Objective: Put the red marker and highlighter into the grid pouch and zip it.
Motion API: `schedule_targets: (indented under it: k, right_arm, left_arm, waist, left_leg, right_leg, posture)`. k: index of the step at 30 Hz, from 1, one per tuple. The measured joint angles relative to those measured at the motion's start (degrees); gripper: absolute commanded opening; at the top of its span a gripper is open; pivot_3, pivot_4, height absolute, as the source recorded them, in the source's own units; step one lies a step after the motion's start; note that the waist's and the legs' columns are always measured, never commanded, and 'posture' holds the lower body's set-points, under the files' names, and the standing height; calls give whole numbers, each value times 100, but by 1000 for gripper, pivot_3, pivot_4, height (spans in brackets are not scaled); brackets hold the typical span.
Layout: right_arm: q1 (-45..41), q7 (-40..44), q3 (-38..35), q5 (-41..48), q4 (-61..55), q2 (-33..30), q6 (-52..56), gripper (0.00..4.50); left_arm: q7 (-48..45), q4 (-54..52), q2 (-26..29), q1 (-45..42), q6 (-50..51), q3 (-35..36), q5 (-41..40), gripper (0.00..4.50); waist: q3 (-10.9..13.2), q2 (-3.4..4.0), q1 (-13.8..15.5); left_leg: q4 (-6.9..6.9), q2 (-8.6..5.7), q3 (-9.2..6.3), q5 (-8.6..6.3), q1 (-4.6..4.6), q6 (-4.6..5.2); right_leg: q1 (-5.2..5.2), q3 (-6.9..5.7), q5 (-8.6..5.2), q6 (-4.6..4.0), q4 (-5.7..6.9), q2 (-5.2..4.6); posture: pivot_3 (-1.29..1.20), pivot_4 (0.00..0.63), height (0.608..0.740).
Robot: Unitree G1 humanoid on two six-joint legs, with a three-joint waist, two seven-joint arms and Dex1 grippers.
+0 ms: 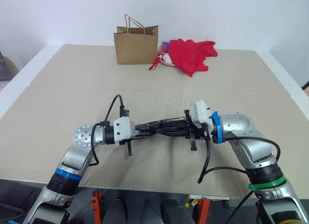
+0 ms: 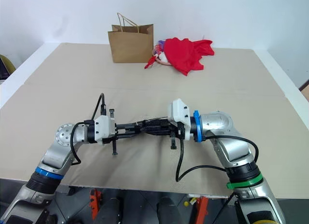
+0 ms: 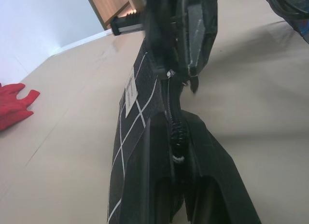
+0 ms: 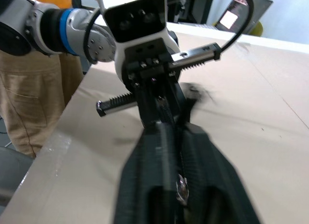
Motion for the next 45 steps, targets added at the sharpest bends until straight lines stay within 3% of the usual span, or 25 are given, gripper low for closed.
schedule_targets:
  k: [8,19,25,30,31,34,40,41,42,45]
  right_arm:
    - [483,-114,-262,354,-210,14,185,121]
    - [1597,84,-2109,643,209,-1351,-19,121]
    - [2014,428,-2644,429,946,-1846,-540,121]
    - [2066,461,-2678,465,937,-1854,-581,121]
    - [2066,437,-2678,490,897,-1854,-527,24]
    - [1977,196,-2678,774,711,-1810,6,893]
    - [1823,-547,-2662,1034,485,-1404,764,3644]
    - [1899,-682,-2665,1026,484,-1317,791,3918]
    - [1978,-738,-2667,1013,486,-1288,790,4465]
    - [2311,-914,-2779,903,515,-1180,667,4465]
  left_arm:
    - [2,-23,30,-1,8,-3,2,0]
    - [-110,192,181,-55,-97,10,-2,0]
    - [-311,588,294,-219,-333,29,-10,0]
    - [-413,805,320,-414,-495,30,-17,0]
    - [-416,831,322,-427,-478,30,-18,395]
    - [-459,903,425,-508,183,73,-179,1498]
    - [-206,877,441,-660,1561,393,-658,4188]
    - [-46,873,442,-658,1764,491,-668,4451]
    - [44,870,452,-654,1843,551,-667,4500]
    - [414,865,522,-528,2015,799,-630,4500]
  waist:
    - [0,0,1]
    - [0,-1,15]
    - [1,0,-1]
    - [0,0,-10]
    - [1,0,-10]
    - [1,0,-14]
    - [1,-2,-9]
    - [1,-2,-8]
    - [2,-2,-7]
    - [1,-1,2]
  left_leg:
    - [-1,0,-4,0,-3,0]
    - [2,-1,-4,0,1,0]
    - [2,-1,-3,0,3,1]
    - [2,-1,-3,0,2,0]
    - [2,-1,-3,0,2,0]
    - [2,-1,-4,0,2,0]
    - [3,-4,-9,0,0,0]
    - [1,-4,-11,0,-1,0]
    - [1,-4,-13,0,-2,0]
    - [-2,-4,-14,-1,-2,1]
  right_leg:
    - [1,-4,-2,0,0,0]
    - [5,-4,-1,0,-1,0]
    - [6,-3,-1,0,0,0]
    - [6,-3,-1,1,0,-1]
    - [6,-3,-1,1,0,-1]
    - [6,-3,-1,1,0,0]
    - [8,-6,-3,3,0,-1]
    - [7,-7,-4,2,0,-1]
    - [7,-9,-5,1,0,0]
    - [7,-9,-8,1,0,-1]
  posture:
    - [0,150,740]
    - [0,150,740]
    - [0,150,740]
    - [0,150,740]
    - [0,150,740]
    - [0,150,740]
    - [0,150,740]
    - [0,150,740]
    - [0,150,740]
    - [0,150,740]
